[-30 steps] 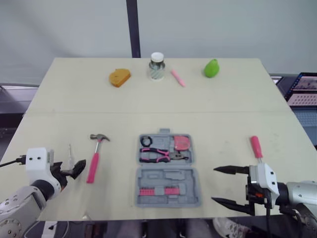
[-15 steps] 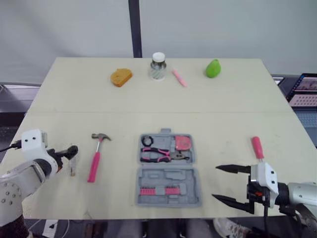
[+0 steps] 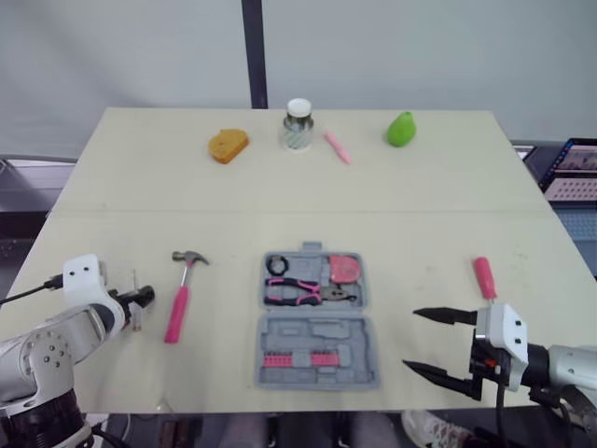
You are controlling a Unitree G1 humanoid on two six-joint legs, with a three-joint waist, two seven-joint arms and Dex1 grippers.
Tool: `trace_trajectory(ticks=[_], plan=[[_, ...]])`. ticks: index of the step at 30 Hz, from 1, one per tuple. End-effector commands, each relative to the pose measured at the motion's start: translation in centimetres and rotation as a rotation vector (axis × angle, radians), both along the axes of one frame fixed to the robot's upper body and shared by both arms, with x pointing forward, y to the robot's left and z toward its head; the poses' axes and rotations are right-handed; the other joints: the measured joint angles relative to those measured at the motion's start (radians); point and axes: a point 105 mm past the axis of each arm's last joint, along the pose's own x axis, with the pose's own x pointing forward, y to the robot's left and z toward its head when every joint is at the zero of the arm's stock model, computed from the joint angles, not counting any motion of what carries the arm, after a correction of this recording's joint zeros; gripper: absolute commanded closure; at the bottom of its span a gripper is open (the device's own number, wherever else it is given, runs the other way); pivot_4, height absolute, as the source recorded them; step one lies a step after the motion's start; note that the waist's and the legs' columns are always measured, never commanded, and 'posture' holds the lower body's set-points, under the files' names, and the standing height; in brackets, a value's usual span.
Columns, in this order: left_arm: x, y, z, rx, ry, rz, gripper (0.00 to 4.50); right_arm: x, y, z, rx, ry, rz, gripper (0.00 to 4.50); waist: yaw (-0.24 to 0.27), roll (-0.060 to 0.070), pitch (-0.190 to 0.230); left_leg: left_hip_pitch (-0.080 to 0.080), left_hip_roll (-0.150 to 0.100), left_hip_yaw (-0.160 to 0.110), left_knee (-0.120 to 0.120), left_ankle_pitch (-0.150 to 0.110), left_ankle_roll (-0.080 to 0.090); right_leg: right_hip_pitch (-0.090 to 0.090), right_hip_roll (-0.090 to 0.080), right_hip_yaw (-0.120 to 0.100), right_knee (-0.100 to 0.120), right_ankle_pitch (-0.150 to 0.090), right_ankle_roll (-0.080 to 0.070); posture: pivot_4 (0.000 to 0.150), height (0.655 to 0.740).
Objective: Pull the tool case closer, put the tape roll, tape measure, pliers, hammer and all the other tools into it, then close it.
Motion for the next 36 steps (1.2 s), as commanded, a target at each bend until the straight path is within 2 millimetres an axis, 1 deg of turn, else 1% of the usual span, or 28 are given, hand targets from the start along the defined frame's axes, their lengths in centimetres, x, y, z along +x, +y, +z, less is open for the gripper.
trace_trajectory(ticks=[1, 5, 15, 17, 19, 20, 21, 22, 25, 26, 28, 33, 36], plan=[[0.1, 0.1, 0.0, 0.019, -0.006, 0.008, 0.0, 0.1, 0.0, 1.1, -0.02, -0.046, 0.001, 0.02, 0.001, 0.0, 0.0, 0.0, 0.0, 0.0, 0.0, 0.0, 0.0, 0.0, 0.0, 0.0, 0.0, 0.0, 0.0, 0.15, 0.695], [0.2, -0.3, -0.6, 0.013, 0.005, -0.001, 0.0, 0.1, -0.2, 1.3, -0.027, -0.047, -0.002, 0.02, 0.001, 0.0, 0.0, 0.0, 0.0, 0.0, 0.0, 0.0, 0.0, 0.0, 0.0, 0.0, 0.0, 0.0, 0.0, 0.15, 0.695], [0.9, -0.7, -1.0, 0.007, -0.003, -0.013, 0.0, 0.1, -0.4, 1.3, -0.038, -0.048, -0.014, 0.02, 0.012, 0.0, 0.0, 0.0, 0.0, 0.0, 0.0, 0.0, 0.0, 0.0, 0.0, 0.0, 0.0, 0.0, 0.0, 0.15, 0.695], [1.1, -0.5, -0.9, 0.015, -0.016, -0.015, 0.51, 0.1, -0.4, 1.2, -0.04, -0.046, -0.015, 0.0, 0.017, 0.0, 0.0, 0.0, 0.0, 0.0, 0.0, 0.0, 0.0, 0.0, 0.0, 0.0, 0.0, 0.0, 0.0, 0.15, 0.695], [1.2, -0.4, -1.0, 0.017, -0.016, -0.012, 1.18, 0.0, -0.4, 1.2, -0.039, -0.045, -0.018, 0.0, 0.021, 0.0, 0.0, 0.0, 0.0, 0.0, 0.0, 0.0, -0.001, 0.0, 0.0, 0.0, 0.0, 0.0, 0.0, 0.15, 0.695], [1.2, -0.4, -1.0, 0.017, -0.014, -0.013, 1.76, 0.0, -0.4, 1.3, -0.037, -0.045, -0.02, 0.0, 0.024, 0.0, 0.0, 0.0, 0.0, 0.0, 0.0, 0.001, 0.0, 0.0, -0.001, 0.0, 0.0, 0.0, 0.0, 0.15, 0.695], [1.3, -0.4, -1.0, 0.018, -0.013, -0.017, 2.18, 0.0, -0.4, 1.3, -0.036, -0.044, -0.021, 0.0, 0.025, 0.0, 0.0, 0.0, 0.0, 0.0, 0.0, 0.001, 0.0, 0.0, -0.001, 0.0, 0.0, 0.0, 0.0, 0.15, 0.695], [1.3, -0.4, -1.0, 0.023, -0.011, -0.021, 2.74, -0.1, -0.5, 1.3, -0.037, -0.042, -0.023, 0.0, 0.027, 0.0, 0.0, 0.0, -0.001, 0.0, 0.0, 0.001, 0.0, 0.0, -0.001, 0.0, 0.0, 0.0, 0.0, 0.15, 0.695], [1.5, -0.3, -1.1, 0.028, -0.012, -0.024, 4.19, -0.3, -0.9, 1.1, -0.035, -0.034, -0.032, 0.0, 0.031, 0.0, 0.0, 0.0, -0.001, 0.0, 0.0, 0.001, 0.0, 0.0, -0.002, 0.0, 0.0, 0.0, 0.0, 0.15, 0.695], [1.6, -0.3, -1.1, 0.031, -0.013, -0.027, 4.48, -0.4, -1.0, 1.1, -0.028, -0.025, -0.041, 0.0, 0.033, 0.0, 0.0, 0.0, -0.001, 0.0, 0.0, 0.0, -0.001, 0.0, -0.002, 0.0, 0.0, 0.0, 0.0, 0.15, 0.695], [1.8, -0.2, -1.0, 0.038, -0.013, -0.031, 4.46, -0.6, -1.6, 0.8, -0.026, -0.011, -0.06, 0.0, 0.038, 0.0, 0.0, 0.0, -0.001, 0.0, 0.0, -0.001, -0.004, 0.0, -0.002, 0.0, -0.001, 0.0, 0.0, 0.15, 0.695], [2.1, -0.2, -1.0, 0.057, -0.007, -0.043, 4.46, -0.9, -3.1, 0.1, -0.036, 0.011, -0.122, 0.0, 0.046, 0.0, 0.0, 0.0, -0.001, 0.0, 0.0, -0.001, -0.004, 0.0, -0.001, -0.001, -0.001, 0.0, 0.0, 0.15, 0.695], [2.1, -0.1, -1.0, 0.064, -0.005, -0.044, 4.46, -1.1, -3.4, -0.2, -0.036, 0.02, -0.136, 0.0, 0.047, 0.001, -0.001, 0.001, -0.001, 0.001, 0.0, -0.001, -0.004, 0.0, -0.001, -0.001, -0.001, 0.0, 0.0, 0.15, 0.695]])
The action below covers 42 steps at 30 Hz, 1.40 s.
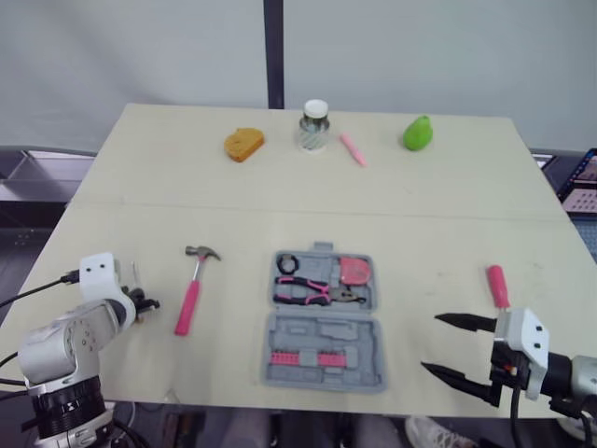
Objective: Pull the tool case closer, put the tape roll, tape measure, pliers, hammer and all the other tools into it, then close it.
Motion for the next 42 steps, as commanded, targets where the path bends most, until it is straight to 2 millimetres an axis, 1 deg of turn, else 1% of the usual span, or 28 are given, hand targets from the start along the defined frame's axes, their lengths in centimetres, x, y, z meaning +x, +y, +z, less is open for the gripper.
trace_trajectory(ticks=[1, 4, 6, 9, 13, 16, 17, 20, 24, 27, 29, 35, 42], plan=[[0.1, 0.1, 0.2, 0.018, 0.0, -0.014, 4.46, -0.3, -0.5, 0.4, 0.005, -0.023, -0.01, 0.0, 0.0, 0.0, 0.0, 0.0, 0.0, 0.0, 0.0, 0.0, 0.0, 0.0, 0.0, 0.0, 0.0, 0.0, 0.0, 0.15, 0.695], [0.1, 0.4, 0.4, 0.031, -0.001, -0.015, 4.46, -0.3, -0.8, 0.3, 0.005, -0.022, -0.022, 0.0, 0.0, 0.0, 0.0, 0.0, 0.0, 0.0, 0.0, 0.0, 0.0, 0.0, 0.0, 0.0, 0.0, 0.0, 0.0, 0.15, 0.695], [0.0, 0.8, 0.9, 0.049, -0.011, -0.021, 4.46, -0.3, -1.0, 0.2, 0.002, -0.023, -0.029, 0.0, -0.001, 0.0, 0.0, 0.0, 0.0, 0.0, 0.0, 0.0, 0.0, 0.0, 0.0, 0.0, 0.0, 0.0, 0.0, 0.15, 0.695], [0.1, 0.7, 2.7, 0.071, -0.049, -0.1, 4.46, -0.3, -1.3, 0.3, -0.003, -0.025, -0.033, 0.0, -0.004, -0.001, 0.001, 0.0, 0.0, 0.0, 0.0, 0.0, -0.001, -0.001, 0.0, 0.0, 0.0, 0.0, 0.0, 0.15, 0.695], [0.1, -2.0, 5.4, 0.063, -0.077, -0.437, 4.46, 0.0, -1.4, 0.6, -0.005, -0.036, -0.029, 0.0, -0.015, -0.001, 0.001, -0.001, 0.001, 0.0, 0.0, 0.0, -0.001, -0.001, 0.001, 0.0, 0.001, 0.0, 0.0, 0.15, 0.695], [-0.5, -5.1, 6.9, 0.044, -0.1, -0.722, 4.46, 0.1, -1.4, 0.6, -0.008, -0.04, -0.019, 0.0, -0.023, -0.001, 0.001, -0.001, 0.001, 0.0, 0.0, -0.001, -0.002, -0.001, 0.0, 0.001, -0.001, 0.0, 0.0, 0.15, 0.695], [-1.1, -6.5, 7.2, 0.058, -0.097, -0.847, 4.46, 0.2, -1.4, 0.6, -0.007, -0.041, -0.017, 0.0, -0.026, 0.0, 0.001, -0.001, 0.001, 0.0, 0.0, -0.001, -0.002, -0.001, 0.0, 0.001, -0.001, 0.0, 0.0, 0.15, 0.695], [-2.3, -8.6, 7.0, 0.1, -0.072, -1.071, 4.46, 0.3, -1.3, 0.4, -0.007, -0.042, -0.015, 0.0, -0.029, 0.001, 0.002, -0.001, 0.001, 0.0, -0.001, -0.002, -0.003, -0.001, 0.0, 0.002, -0.002, -0.001, -0.001, 0.15, 0.695], [-3.4, -10.6, 6.4, 0.152, -0.057, -1.28, 4.46, 0.1, -1.5, -0.3, -0.045, -0.035, -0.001, 0.0, -0.034, 0.004, 0.003, -0.001, 0.002, 0.001, -0.001, -0.001, -0.003, -0.001, 0.001, 0.002, -0.003, -0.001, -0.001, 0.15, 0.695], [-4.4, -11.9, 6.1, 0.181, -0.025, -1.438, 4.46, 0.1, -1.7, -0.3, -0.056, -0.045, -0.004, 0.0, -0.034, 0.004, 0.003, -0.001, 0.002, 0.002, -0.001, 0.001, 0.001, -0.002, 0.002, 0.001, -0.003, -0.001, -0.001, 0.15, 0.695], [-4.7, -12.3, 6.1, 0.196, -0.015, -1.488, 4.46, 0.1, -1.9, -0.3, -0.068, -0.049, -0.005, 0.0, -0.033, 0.004, 0.003, -0.001, 0.002, 0.003, -0.001, 0.001, 0.001, -0.002, 0.001, 0.001, -0.003, -0.001, -0.001, 0.15, 0.695], [-4.1, -15.0, 7.1, 0.196, -0.057, -1.599, 4.46, -0.1, -2.1, -0.4, -0.075, -0.052, -0.004, 0.0, -0.026, 0.004, 0.004, -0.001, 0.002, 0.003, -0.001, 0.002, 0.004, -0.002, 0.001, 0.001, -0.002, -0.001, -0.001, 0.15, 0.695], [-3.9, -15.3, 7.2, 0.193, -0.052, -1.605, 4.46, -0.1, -2.1, -0.4, -0.076, -0.054, -0.003, 0.0, -0.036, 0.005, 0.004, -0.001, 0.002, 0.003, -0.001, 0.003, 0.005, -0.002, 0.002, -0.001, 0.001, 0.0, -0.001, 0.15, 0.695]])
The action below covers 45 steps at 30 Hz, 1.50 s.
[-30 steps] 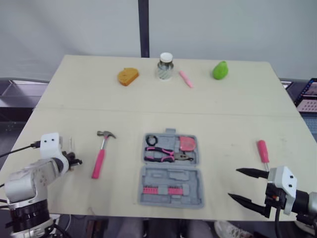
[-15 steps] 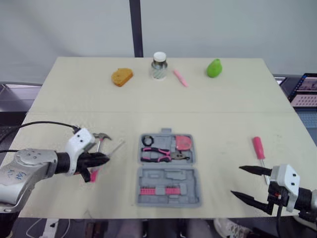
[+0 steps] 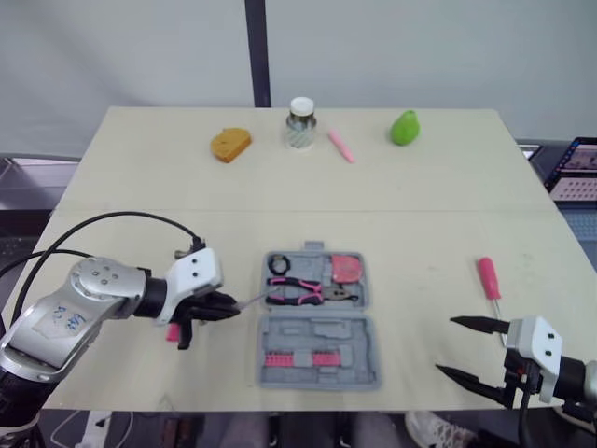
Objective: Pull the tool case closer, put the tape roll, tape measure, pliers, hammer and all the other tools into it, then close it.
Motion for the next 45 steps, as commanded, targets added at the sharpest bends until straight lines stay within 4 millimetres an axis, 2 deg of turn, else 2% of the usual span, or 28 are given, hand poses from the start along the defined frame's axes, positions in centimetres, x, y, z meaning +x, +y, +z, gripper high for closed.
trace_trajectory(ticks=[1, 7, 10, 13, 19, 27, 34, 45], plan=[[-0.1, -0.4, 0.6, 0.001, -0.024, -0.024, 4.46, 0.0, -0.2, 0.6, -0.008, -0.022, 0.006, 0.0, -0.001, 0.0, 0.0, 0.0, 0.0, 0.0, 0.0, 0.0, 0.0, 0.0, 0.0, 0.0, 0.0, 0.0, 0.0, 0.15, 0.695], [-0.1, -0.4, 0.6, 0.001, -0.024, -0.023, 4.46, 0.0, -0.2, 0.6, -0.008, -0.022, 0.006, 0.0, -0.001, 0.0, 0.0, 0.0, 0.0, 0.0, 0.0, 0.0, 0.0, 0.0, 0.0, 0.0, 0.0, 0.0, 0.0, 0.15, 0.695], [0.5, -4.6, 0.4, 0.18, -0.059, -0.324, 4.46, -0.6, -0.1, 0.3, -0.009, -0.033, -0.02, 0.0, 0.026, 0.0, 0.001, -0.001, -0.003, -0.005, 0.001, 0.001, 0.001, 0.001, 0.0, 0.0, -0.001, 0.0, 0.0, 0.15, 0.695], [1.2, -6.0, 0.4, 0.235, -0.085, -0.392, 4.46, -0.6, -0.1, 0.2, -0.009, -0.038, -0.025, 0.0, 0.032, 0.001, 0.0, -0.002, -0.005, -0.003, 0.002, 0.002, 0.002, 0.002, 0.001, 0.005, -0.001, 0.002, 0.003, 0.15, 0.695], [1.8, -6.7, 0.6, 0.256, -0.095, -0.417, 4.46, -0.6, -0.1, 0.2, -0.009, -0.044, -0.034, 0.0, -0.001, 0.001, 0.0, -0.002, -0.001, -0.001, 0.001, 0.002, 0.002, 0.0, 0.005, 0.005, -0.001, 0.001, 0.003, 0.15, 0.695], [2.7, -7.9, -0.2, 0.315, -0.111, -0.417, 4.46, -0.5, -0.3, 0.1, -0.022, -0.039, -0.037, 0.0, 0.009, 0.0, 0.001, -0.002, -0.002, -0.003, 0.002, 0.004, 0.003, 0.001, 0.003, 0.005, -0.001, 0.001, 0.003, 0.15, 0.695], [3.4, -9.5, 0.1, 0.389, -0.114, -0.436, 4.46, -0.5, -0.4, 0.0, -0.028, -0.041, -0.035, 0.0, 0.01, 0.0, 0.001, -0.002, -0.002, -0.004, 0.003, 0.005, 0.003, 0.002, 0.003, 0.005, 0.0, 0.001, 0.003, 0.15, 0.695], [2.3, -11.5, -1.6, 0.382, -0.039, -0.391, 4.46, -1.1, -0.6, -0.2, -0.04, -0.032, -0.035, 0.0, 0.008, 0.0, 0.001, -0.002, -0.002, -0.004, 0.003, 0.005, 0.004, 0.002, 0.003, 0.005, 0.0, 0.001, 0.003, 0.15, 0.695]])
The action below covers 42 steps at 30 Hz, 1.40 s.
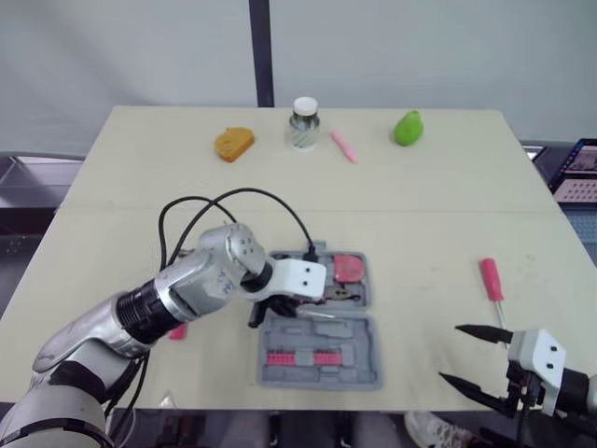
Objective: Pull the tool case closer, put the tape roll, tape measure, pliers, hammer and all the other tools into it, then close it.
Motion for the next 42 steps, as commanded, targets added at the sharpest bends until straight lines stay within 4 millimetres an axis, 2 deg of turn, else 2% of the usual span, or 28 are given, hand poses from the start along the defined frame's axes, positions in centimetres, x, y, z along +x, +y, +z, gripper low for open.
trace_trajectory(ticks=[1, 7, 20, 42], plan=[[-0.5, -0.8, 0.1, -0.01, -0.002, 0.027, 4.46, 0.0, -0.1, 0.7, -0.02, -0.031, 0.006, 0.0, 0.002, 0.0, 0.0, 0.0, 0.0, 0.0, 0.0, 0.0, 0.0, 0.0, 0.0, 0.0, 0.0, 0.0, 0.0, 0.15, 0.695], [-0.6, -0.9, -0.2, 0.006, 0.016, 0.08, 4.46, -0.1, -0.3, 0.7, -0.026, -0.026, 0.006, 0.0, 0.001, 0.0, 0.0, 0.0, 0.0, -0.001, 0.001, 0.0, 0.0, 0.0, -0.001, 0.0, 0.0, 0.0, 0.0, 0.15, 0.695], [-0.6, -2.1, -1.9, 0.03, 0.019, 0.067, 4.46, -0.3, -0.2, 0.8, -0.031, -0.025, -0.003, 0.0, 0.003, 0.0, 0.0, 0.0, 0.0, -0.001, 0.001, 0.0, 0.0, 0.001, -0.001, -0.001, 0.001, 0.0, 0.0, 0.15, 0.695], [0.2, -2.8, -2.1, 0.026, -0.002, 0.066, 4.46, -1.0, -0.2, 0.5, -0.039, -0.013, -0.018, 0.0, 0.002, 0.0, 0.0, 0.0, -0.001, -0.002, 0.002, 0.0, 0.0, 0.001, -0.001, -0.001, 0.001, 0.0, 0.0, 0.15, 0.695]])
